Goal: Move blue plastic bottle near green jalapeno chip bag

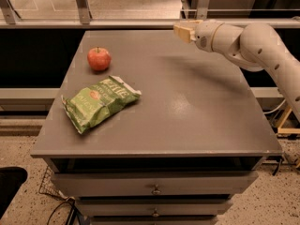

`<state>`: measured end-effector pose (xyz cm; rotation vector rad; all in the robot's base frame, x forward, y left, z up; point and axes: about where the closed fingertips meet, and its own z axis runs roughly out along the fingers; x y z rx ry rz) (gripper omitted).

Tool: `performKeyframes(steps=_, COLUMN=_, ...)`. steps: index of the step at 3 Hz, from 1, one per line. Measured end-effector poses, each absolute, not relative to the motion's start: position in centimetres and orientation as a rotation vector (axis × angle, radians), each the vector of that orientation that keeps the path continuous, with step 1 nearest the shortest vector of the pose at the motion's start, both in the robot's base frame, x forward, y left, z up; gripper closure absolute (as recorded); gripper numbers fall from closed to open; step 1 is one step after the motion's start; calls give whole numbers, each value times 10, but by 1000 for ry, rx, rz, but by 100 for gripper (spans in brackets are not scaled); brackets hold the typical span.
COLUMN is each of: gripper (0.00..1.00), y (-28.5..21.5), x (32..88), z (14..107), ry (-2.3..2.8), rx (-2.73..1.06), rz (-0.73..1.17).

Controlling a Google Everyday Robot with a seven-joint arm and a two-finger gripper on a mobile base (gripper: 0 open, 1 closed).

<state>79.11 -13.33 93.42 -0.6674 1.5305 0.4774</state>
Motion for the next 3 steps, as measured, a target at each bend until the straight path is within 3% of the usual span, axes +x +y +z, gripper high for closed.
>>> performKeyframes(steps=1, gripper=16, y=-130, x=791, z=934, ry=1530, rx=-670, rz=481)
performKeyframes(steps=2, gripper=0, y=-127, x=792, z=933, ry=1529, rx=-673, rz=485)
performKeyframes(steps=3, gripper=0, y=-127, x=792, z=933, ry=1529, rx=-673, rz=486)
